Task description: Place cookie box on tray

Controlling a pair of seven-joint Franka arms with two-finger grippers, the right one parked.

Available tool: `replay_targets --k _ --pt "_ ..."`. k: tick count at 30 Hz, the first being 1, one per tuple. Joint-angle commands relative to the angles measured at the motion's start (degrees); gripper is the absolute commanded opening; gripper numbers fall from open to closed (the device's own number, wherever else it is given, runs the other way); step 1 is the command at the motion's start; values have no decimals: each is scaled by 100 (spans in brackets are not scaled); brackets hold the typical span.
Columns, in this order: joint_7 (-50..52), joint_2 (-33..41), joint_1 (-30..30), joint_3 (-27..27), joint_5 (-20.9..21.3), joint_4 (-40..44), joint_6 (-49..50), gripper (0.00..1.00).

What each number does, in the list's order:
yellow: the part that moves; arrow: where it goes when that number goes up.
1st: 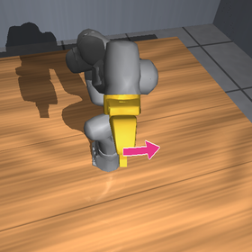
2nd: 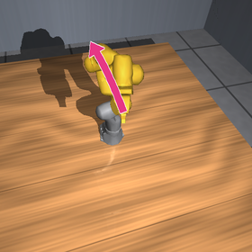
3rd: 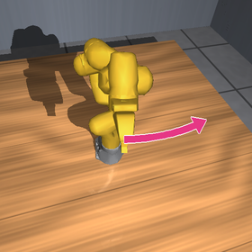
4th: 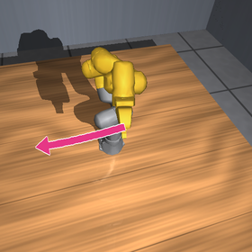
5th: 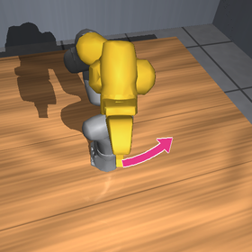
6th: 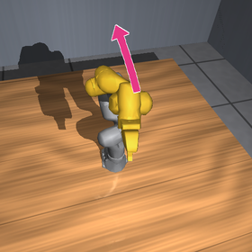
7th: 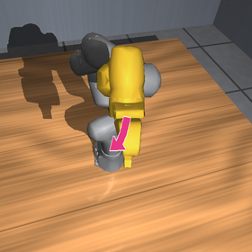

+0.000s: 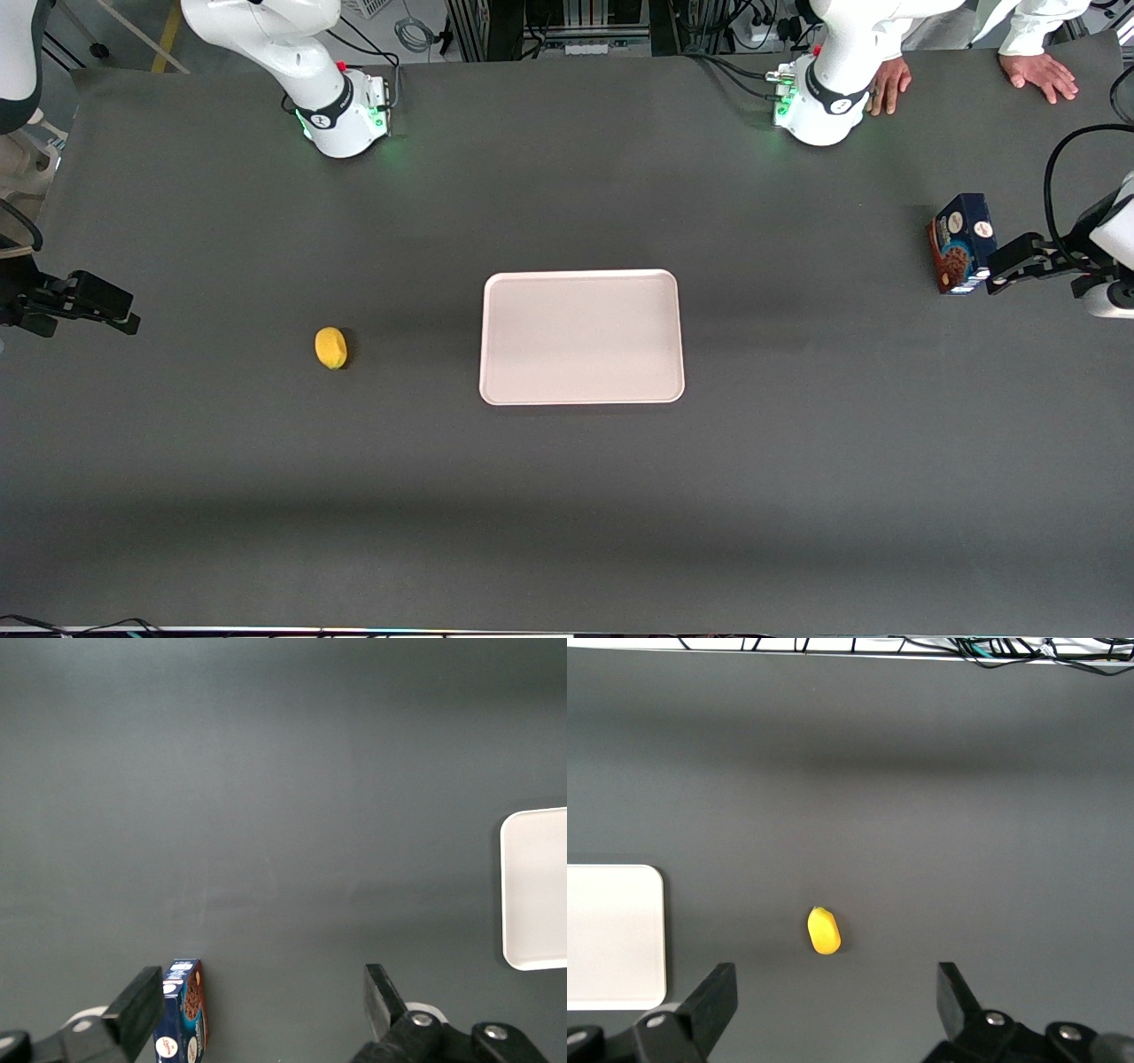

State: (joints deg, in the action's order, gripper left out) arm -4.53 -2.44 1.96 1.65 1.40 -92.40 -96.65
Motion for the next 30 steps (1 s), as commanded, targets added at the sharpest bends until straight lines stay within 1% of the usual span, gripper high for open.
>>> replay_targets --k 1,13,17,23,27,30 --pt "75 51 -29 10 71 -6 68 100" --pt "-65 112 15 -51 106 -129 112 100" --pt "-478 226 111 -174 107 -357 59 100" --pt "-997 331 156 -569 107 -621 24 100" --pt "-1190 551 173 -806 107 -1024 -11 100" --pt "-1208 744 287 -833 107 -1367 -64 100"
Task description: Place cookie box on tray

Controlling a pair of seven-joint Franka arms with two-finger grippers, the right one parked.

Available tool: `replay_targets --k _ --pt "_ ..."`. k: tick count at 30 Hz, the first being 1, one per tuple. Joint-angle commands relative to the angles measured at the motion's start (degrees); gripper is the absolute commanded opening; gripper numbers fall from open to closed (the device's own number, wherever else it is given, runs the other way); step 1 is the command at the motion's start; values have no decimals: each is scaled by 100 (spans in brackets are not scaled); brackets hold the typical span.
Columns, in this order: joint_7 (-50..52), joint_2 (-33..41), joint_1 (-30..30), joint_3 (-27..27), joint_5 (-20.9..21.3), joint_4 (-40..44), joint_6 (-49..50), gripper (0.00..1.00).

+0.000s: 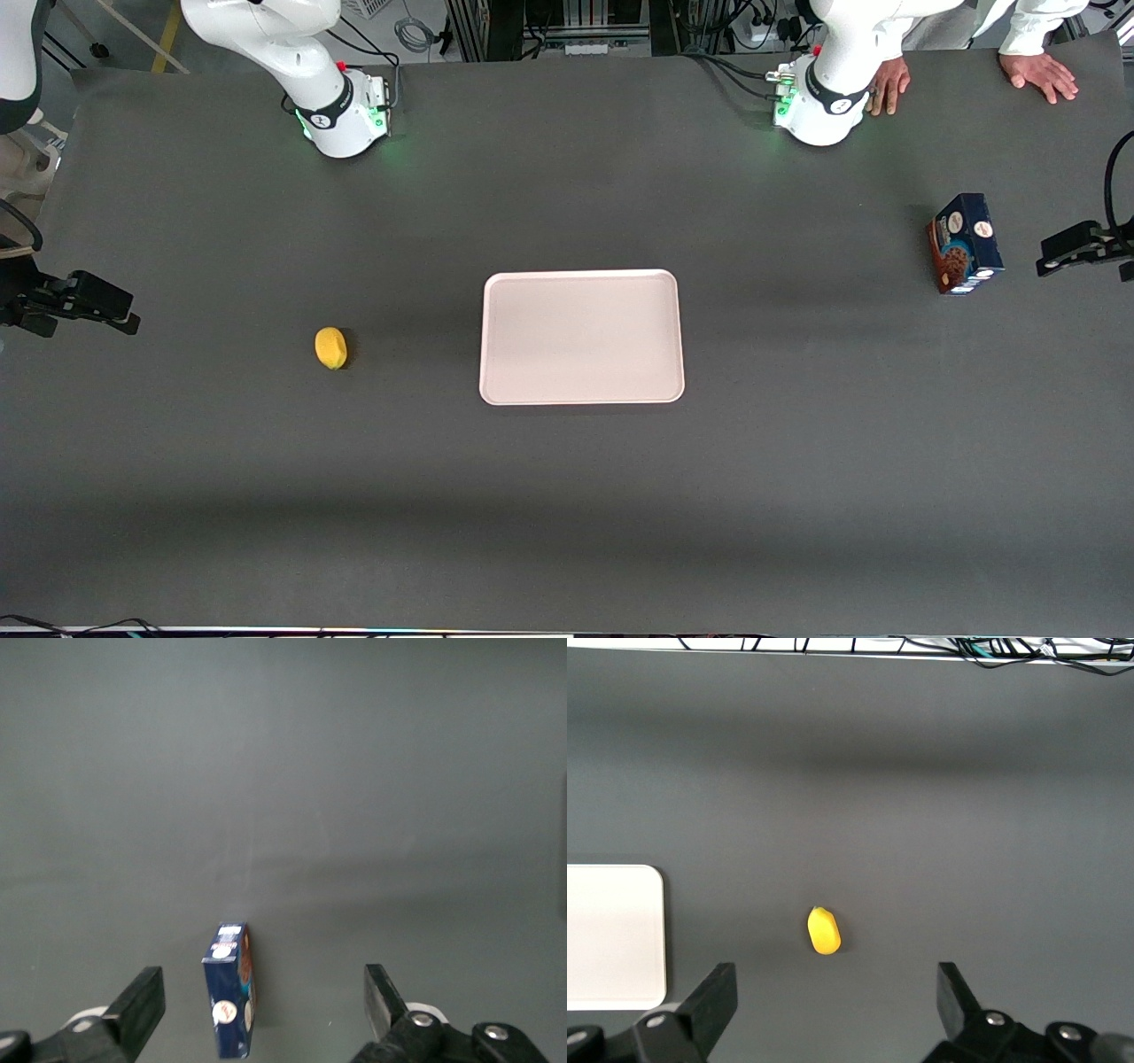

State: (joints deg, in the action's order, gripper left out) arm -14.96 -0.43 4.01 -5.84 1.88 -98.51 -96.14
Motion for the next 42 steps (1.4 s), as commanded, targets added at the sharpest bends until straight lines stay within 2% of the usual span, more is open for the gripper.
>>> replay_targets --k 1,17,21,34,42 --pt "-165 622 134 -84 58 -896 -150 100" --pt "-613 1466 653 -102 207 -2795 -1284 100" --pt "-745 1695 688 -111 392 -3235 -1661 100" --pt "-1202 1968 1040 -304 427 -4474 -2866 100" --pt "-1325 1942 1093 -401 532 -4931 -3410 100"
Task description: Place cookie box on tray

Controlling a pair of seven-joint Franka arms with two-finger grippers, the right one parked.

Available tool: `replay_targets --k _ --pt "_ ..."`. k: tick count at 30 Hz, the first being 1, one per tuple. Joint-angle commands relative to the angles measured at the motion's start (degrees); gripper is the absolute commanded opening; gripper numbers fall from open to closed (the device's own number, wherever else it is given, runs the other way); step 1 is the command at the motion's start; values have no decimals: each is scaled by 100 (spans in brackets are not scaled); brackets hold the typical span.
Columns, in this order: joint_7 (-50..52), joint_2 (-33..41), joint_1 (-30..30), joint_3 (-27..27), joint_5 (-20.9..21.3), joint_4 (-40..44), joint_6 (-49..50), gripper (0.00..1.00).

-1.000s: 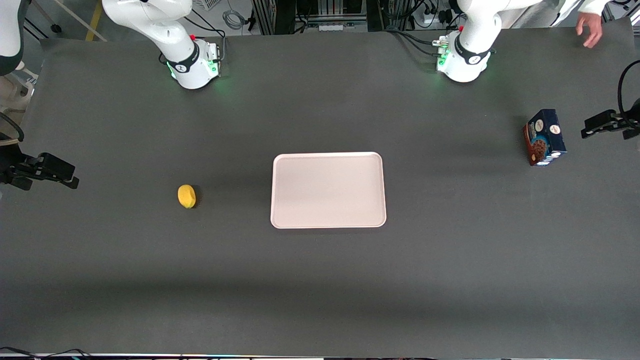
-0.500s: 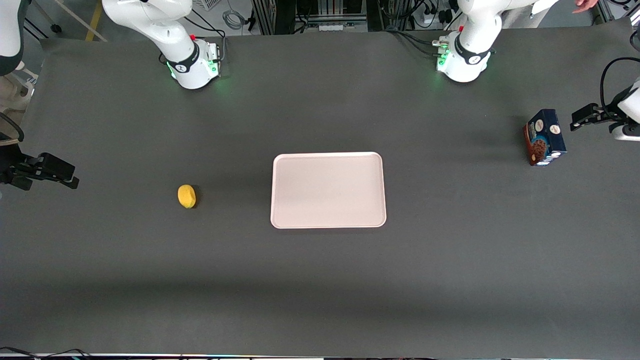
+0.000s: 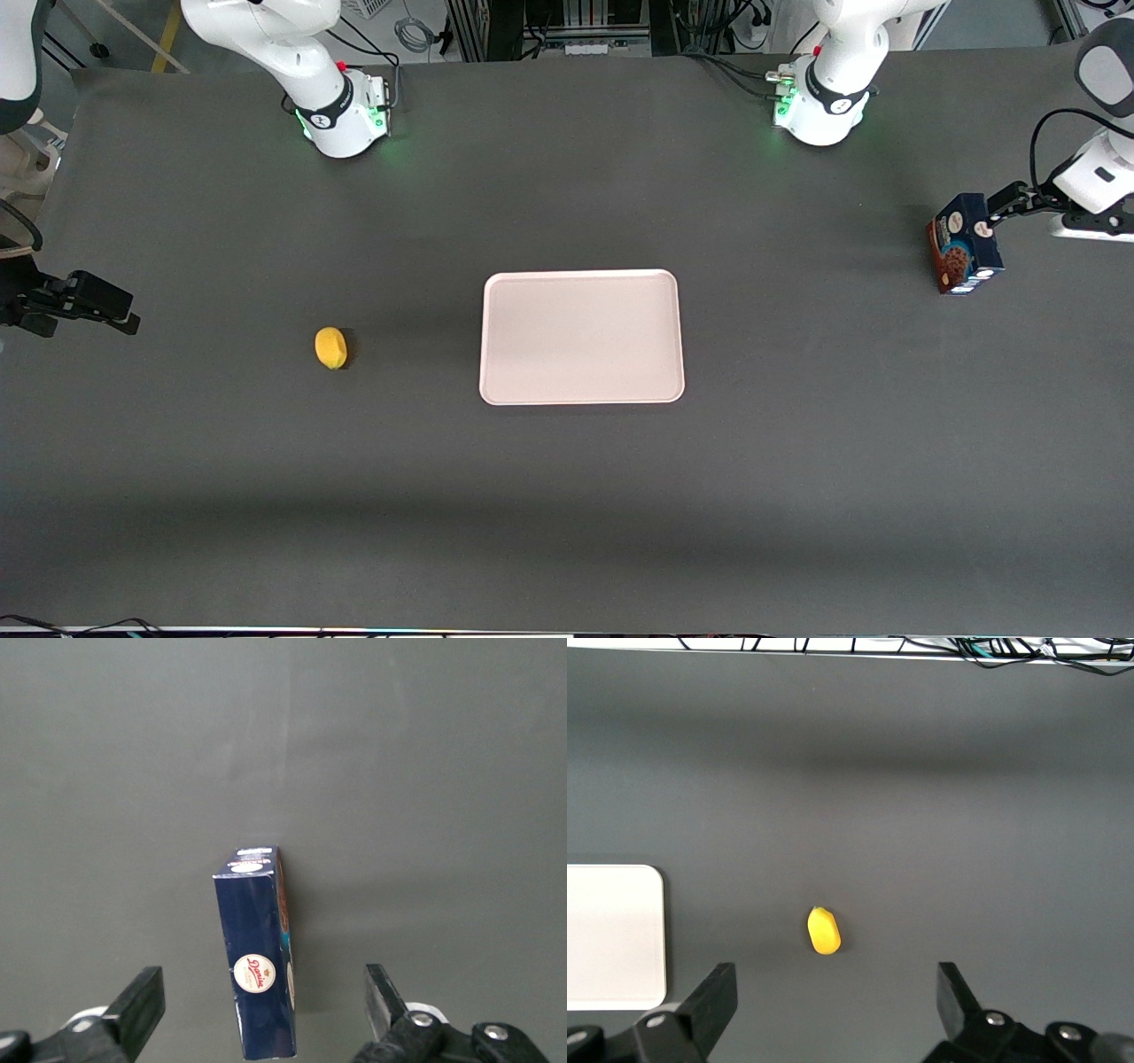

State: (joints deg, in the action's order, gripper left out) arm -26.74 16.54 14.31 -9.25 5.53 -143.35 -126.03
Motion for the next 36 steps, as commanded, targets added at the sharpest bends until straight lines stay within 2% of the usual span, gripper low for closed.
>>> replay_targets --k 1,5,16,20,36 --pt "-156 227 63 -77 238 -518 -553 100" --pt "-200 105 133 -121 414 -667 -923 100" --pt "-314 -335 151 -674 405 -817 -1301 100" --pt "-270 -362 151 -709 397 -1054 -1643 100" --pt "-33 -555 116 -710 362 -1300 -1960 100"
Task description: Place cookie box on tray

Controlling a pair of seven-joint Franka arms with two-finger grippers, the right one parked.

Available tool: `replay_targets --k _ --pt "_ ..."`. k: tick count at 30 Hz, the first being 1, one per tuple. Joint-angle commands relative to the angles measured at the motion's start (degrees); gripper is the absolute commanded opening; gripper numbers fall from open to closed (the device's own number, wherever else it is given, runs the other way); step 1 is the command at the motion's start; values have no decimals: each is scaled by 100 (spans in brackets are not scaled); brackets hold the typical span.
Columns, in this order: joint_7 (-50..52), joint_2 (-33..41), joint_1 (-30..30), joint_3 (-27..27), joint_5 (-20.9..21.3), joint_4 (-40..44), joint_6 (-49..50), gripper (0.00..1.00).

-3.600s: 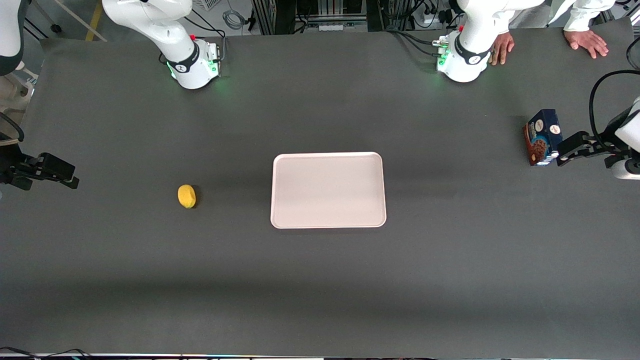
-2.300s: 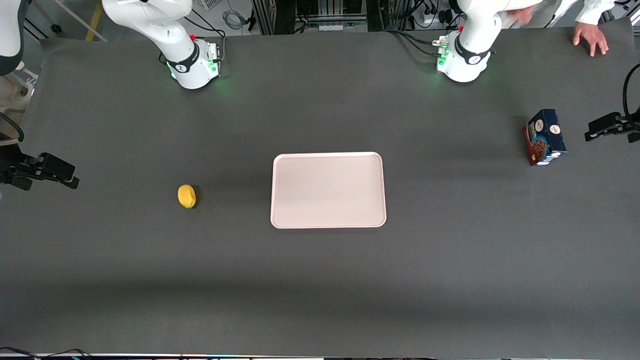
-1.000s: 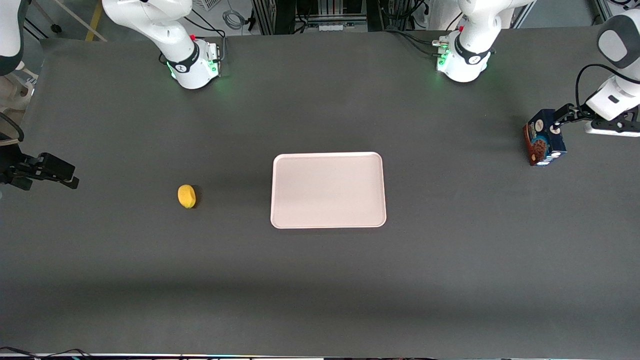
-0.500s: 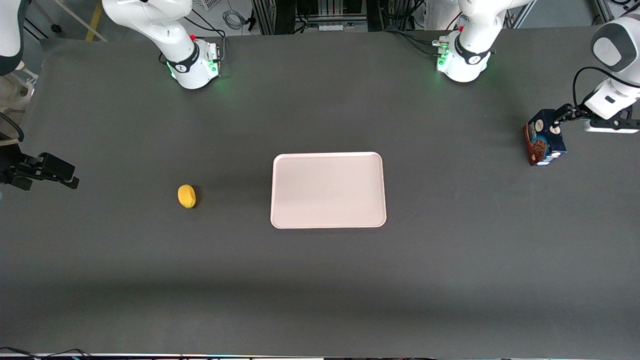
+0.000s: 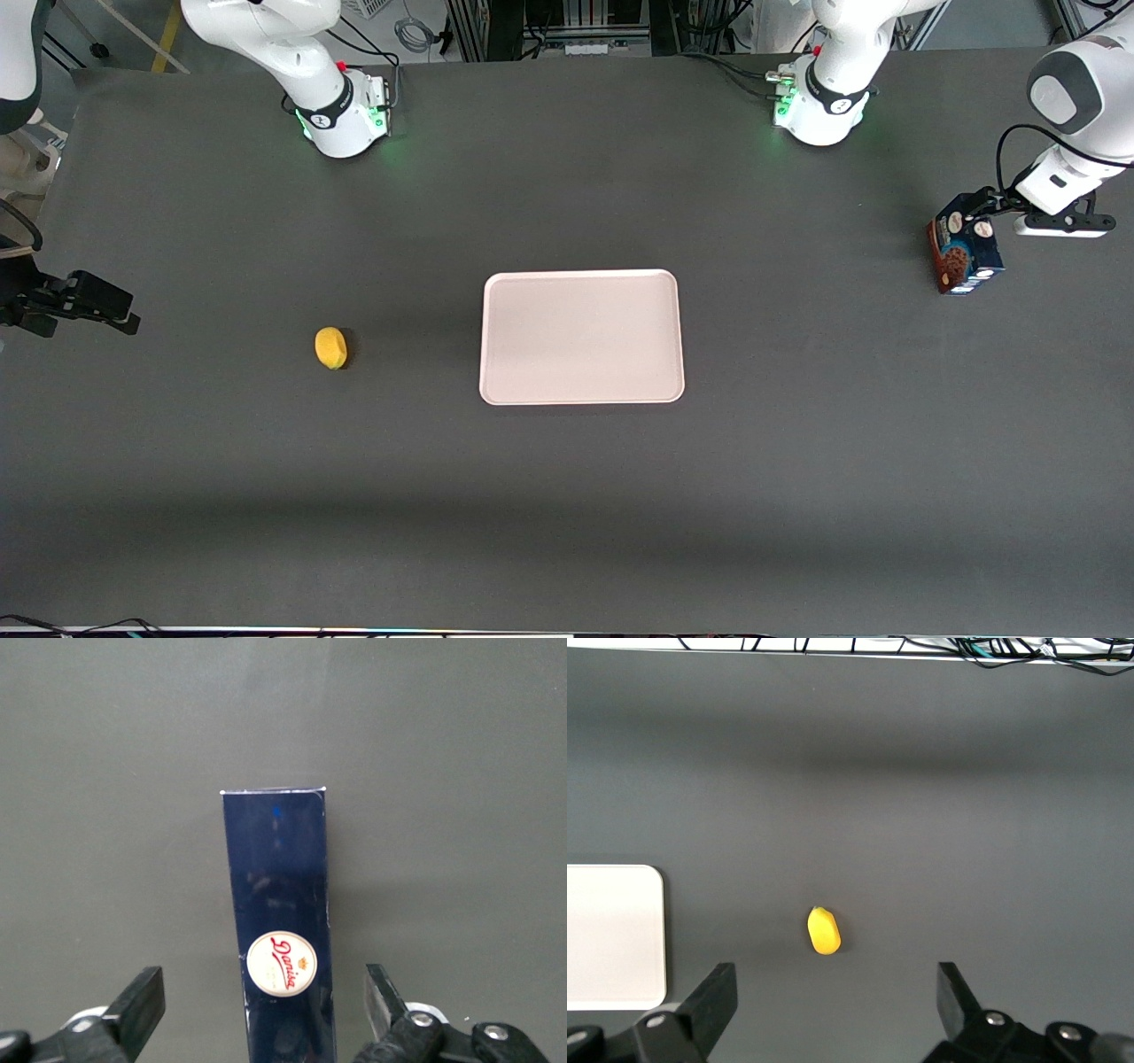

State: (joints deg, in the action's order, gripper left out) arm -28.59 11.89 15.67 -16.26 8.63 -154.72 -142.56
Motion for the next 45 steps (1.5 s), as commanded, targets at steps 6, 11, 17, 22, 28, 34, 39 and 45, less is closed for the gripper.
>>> replay_targets --k 6,11,17,22,28,34,39,45 --pt "170 -230 -37 -9 51 -173 -448 100" --pt "179 -380 -37 -18 24 -173 -580 100" --pt "187 -503 -46 -9 15 -208 -703 100" --pt "337 -565 -64 -18 -2 -225 -703 98" --pt "381 -600 -90 -9 -37 -234 -703 94" --pt "398 -670 -90 -9 -134 -225 -703 82" --pt "416 -679 -125 -9 -186 -217 -703 69" --pt "416 -688 -187 -9 -283 -208 -695 39"
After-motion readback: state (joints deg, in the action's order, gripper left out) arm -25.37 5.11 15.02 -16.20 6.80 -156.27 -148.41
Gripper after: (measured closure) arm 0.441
